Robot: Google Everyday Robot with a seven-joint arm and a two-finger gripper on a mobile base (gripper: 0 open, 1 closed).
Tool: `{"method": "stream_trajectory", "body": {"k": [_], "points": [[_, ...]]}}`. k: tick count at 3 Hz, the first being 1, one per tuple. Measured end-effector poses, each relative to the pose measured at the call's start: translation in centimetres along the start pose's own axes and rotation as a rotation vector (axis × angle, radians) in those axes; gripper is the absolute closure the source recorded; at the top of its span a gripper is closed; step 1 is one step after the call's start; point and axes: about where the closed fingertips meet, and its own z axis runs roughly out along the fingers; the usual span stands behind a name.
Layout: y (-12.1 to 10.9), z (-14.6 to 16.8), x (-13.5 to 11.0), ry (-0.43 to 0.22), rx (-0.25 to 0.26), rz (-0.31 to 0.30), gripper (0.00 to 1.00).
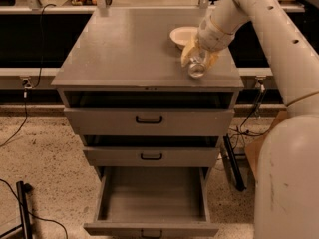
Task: Pick redbull can from bottom drawer and place on counter
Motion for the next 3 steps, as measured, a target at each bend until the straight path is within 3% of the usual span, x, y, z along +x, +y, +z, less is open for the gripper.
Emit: {"method": "stream_trajectory", "body": {"k": [1,2,3], "points": [[0.3,0.4,0.1,-0.001,-0.032,0.008,0.10],[-0.1,-0.2,0.0,0.012,-0.027,-0.002,0.00],[-1.1,-1.9,-0.1,0.044,-0.015,-0.027,0.00]]}}
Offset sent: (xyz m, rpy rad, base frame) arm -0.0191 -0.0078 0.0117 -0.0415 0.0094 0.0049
